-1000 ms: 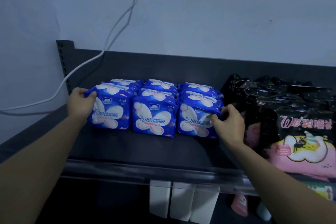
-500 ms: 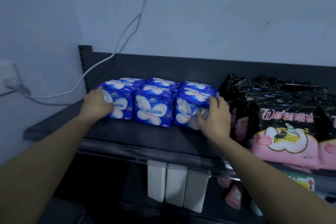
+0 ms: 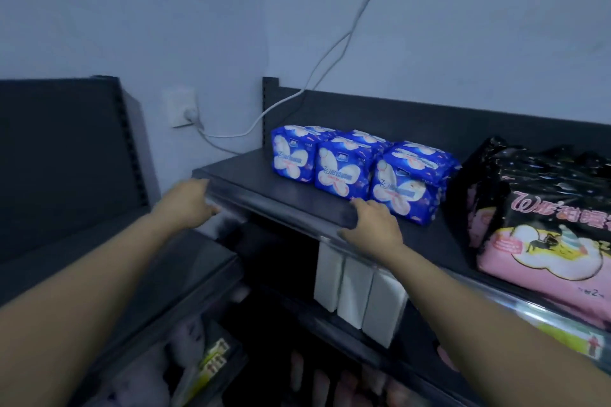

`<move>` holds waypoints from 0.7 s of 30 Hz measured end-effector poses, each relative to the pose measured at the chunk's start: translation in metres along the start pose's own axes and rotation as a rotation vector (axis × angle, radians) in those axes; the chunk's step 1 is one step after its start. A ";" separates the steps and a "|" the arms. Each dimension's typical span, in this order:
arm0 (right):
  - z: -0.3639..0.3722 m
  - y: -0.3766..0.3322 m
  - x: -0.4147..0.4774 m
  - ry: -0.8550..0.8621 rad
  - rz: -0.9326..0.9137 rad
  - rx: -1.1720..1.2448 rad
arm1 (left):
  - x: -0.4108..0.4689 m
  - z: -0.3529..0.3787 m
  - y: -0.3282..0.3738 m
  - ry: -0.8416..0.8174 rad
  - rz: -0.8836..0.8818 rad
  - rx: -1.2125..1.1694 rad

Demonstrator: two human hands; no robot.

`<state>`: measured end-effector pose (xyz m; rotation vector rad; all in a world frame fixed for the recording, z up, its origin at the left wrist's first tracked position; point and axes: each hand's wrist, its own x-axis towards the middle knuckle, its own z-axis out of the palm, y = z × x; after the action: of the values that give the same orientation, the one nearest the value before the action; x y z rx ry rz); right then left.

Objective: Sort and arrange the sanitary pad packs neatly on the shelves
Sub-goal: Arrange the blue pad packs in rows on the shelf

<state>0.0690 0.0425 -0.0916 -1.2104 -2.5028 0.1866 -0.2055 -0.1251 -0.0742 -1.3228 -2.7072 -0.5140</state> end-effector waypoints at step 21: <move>0.054 -0.348 -0.158 -0.306 -0.717 0.118 | -0.341 -0.145 -0.232 -0.023 -0.598 0.406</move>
<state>-0.1157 -0.2967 -0.0886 -0.1974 -2.9573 0.3407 -0.1841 -0.5615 -0.0739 -0.4196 -2.9785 0.0336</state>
